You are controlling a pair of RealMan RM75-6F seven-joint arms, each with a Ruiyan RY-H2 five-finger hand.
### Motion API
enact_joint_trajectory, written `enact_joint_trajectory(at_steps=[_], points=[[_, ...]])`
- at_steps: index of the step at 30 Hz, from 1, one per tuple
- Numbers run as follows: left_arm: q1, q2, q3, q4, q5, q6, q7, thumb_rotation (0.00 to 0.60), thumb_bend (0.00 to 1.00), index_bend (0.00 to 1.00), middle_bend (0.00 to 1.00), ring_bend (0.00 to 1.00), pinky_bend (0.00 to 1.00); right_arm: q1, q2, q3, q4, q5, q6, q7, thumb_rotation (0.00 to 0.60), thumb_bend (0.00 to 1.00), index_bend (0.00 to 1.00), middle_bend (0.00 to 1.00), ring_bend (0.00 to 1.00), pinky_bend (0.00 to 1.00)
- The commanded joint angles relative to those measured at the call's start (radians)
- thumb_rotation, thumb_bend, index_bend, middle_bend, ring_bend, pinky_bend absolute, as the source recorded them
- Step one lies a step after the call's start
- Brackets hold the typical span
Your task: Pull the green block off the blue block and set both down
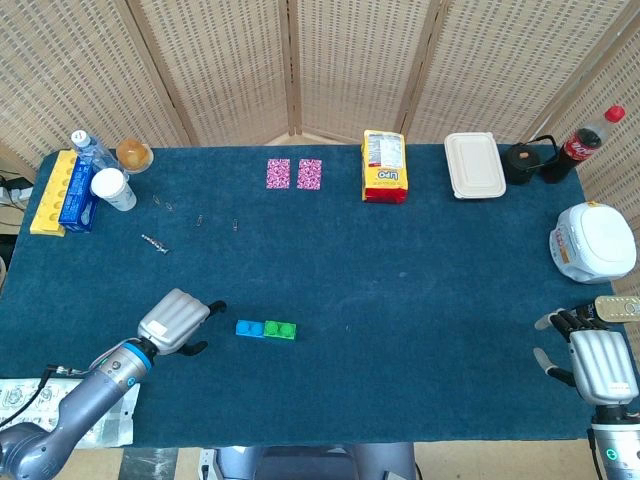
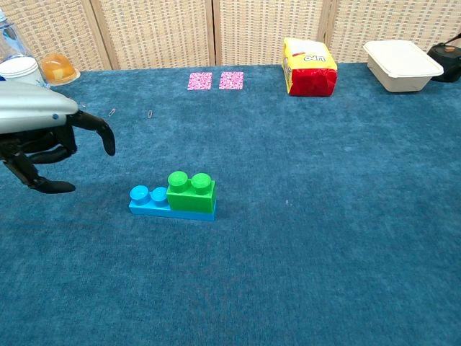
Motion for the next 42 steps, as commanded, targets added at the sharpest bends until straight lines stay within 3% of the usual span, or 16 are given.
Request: enact_joint_trajectory(at_steps=[1, 18, 42], points=[[-0.040, -0.049, 0.001, 0.029, -0.073, -0.006, 0.038, 0.552, 0.30, 0.33, 0.88, 0.83, 0.82, -0.002, -0.001, -0.001, 0.004, -0.002, 0.003, 0.003, 0.600, 0.31, 0.45, 0.44, 0.52, 0.50], [-0.163, -0.241, 0.033, 0.180, -0.270, -0.008, 0.108, 0.555, 0.30, 0.33, 0.88, 0.83, 0.82, -0.022, 0.010, 0.003, 0.017, 0.021, 0.016, 0.022, 0.600, 0.31, 0.45, 0.44, 0.52, 0.50], [-0.200, -0.354, 0.073, 0.264, -0.287, 0.064, 0.085, 0.555, 0.31, 0.44, 0.88, 0.83, 0.82, -0.045, 0.016, 0.007, 0.031, 0.043, 0.028, 0.036, 0.600, 0.31, 0.45, 0.44, 0.52, 0.50]])
